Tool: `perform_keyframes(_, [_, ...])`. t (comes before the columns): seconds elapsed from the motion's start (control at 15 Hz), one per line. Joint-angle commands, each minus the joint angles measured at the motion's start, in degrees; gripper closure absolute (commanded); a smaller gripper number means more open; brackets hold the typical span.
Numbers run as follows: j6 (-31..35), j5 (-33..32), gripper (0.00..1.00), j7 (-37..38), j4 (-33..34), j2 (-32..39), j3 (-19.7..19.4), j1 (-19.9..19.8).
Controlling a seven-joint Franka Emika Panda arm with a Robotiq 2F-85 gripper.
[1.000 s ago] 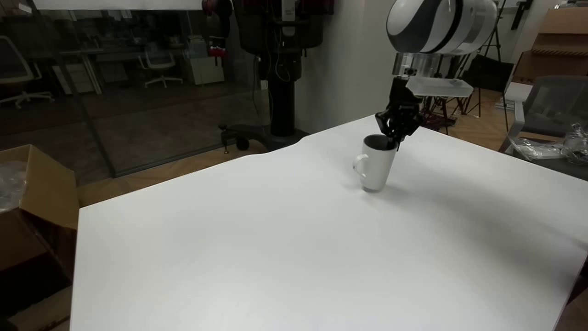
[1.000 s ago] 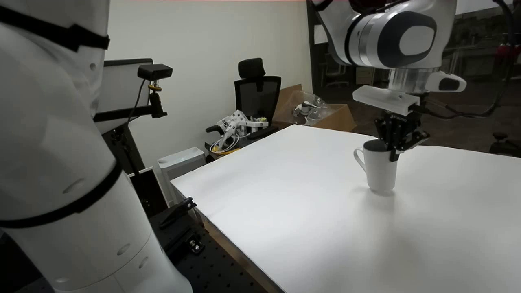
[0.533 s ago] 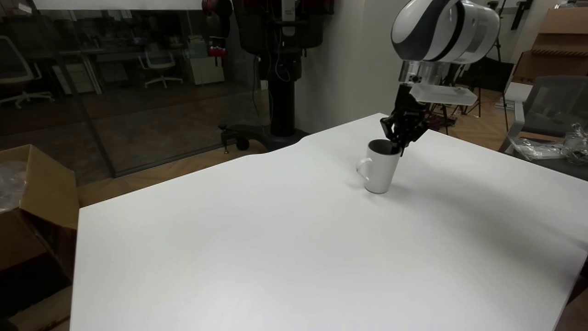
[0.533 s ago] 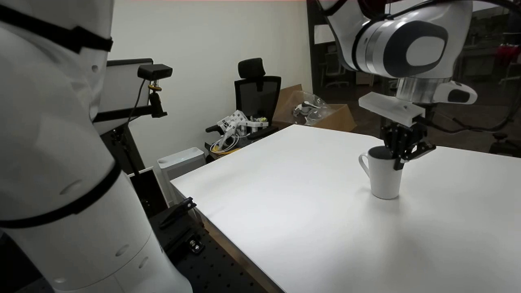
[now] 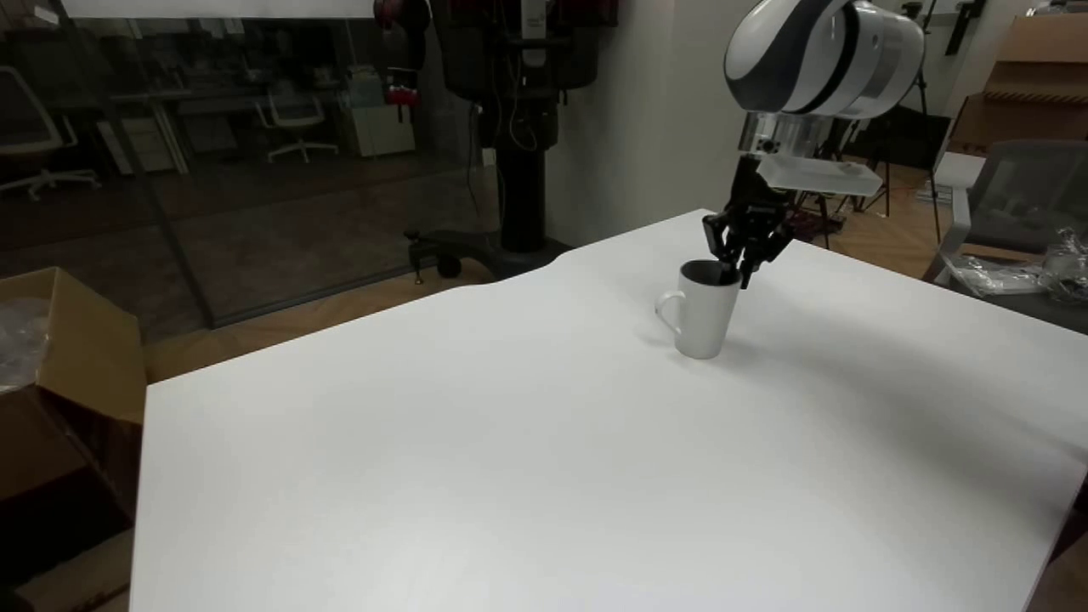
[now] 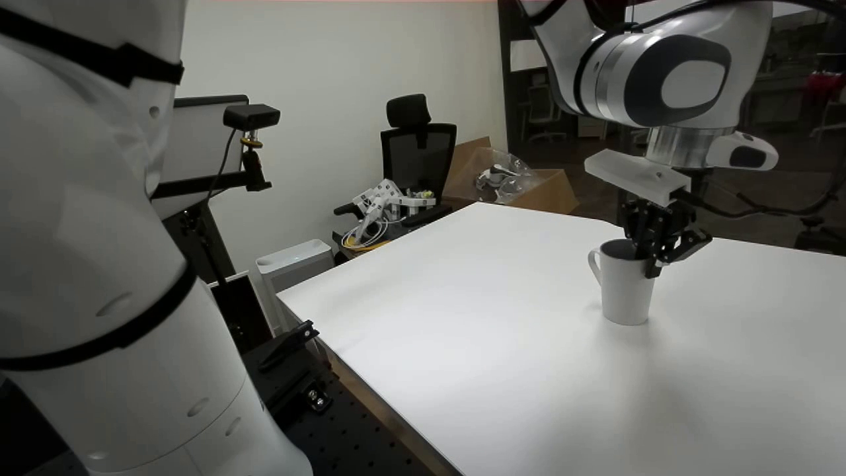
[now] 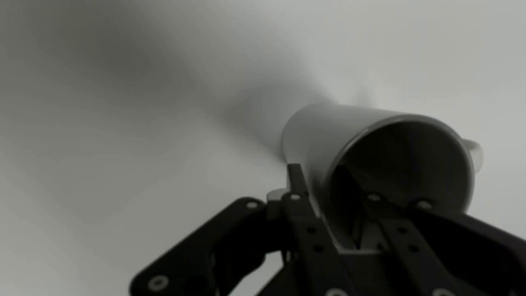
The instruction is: Move the cup slightly to the right
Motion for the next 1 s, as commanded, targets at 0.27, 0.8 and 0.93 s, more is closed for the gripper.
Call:
perform_keyframes(0.27, [0.39, 0.11, 0.17, 2.07, -0.55, -2.83, -0.3, 0.99])
perform_keyframes(0.8, [1.09, -0.33, 0.0, 0.59, -5.04, -8.43, 0.13, 3.63])
perform_keyframes(0.93, [1.09, -0.67, 0.0, 1.36, -7.37, -11.01, 0.1, 4.8])
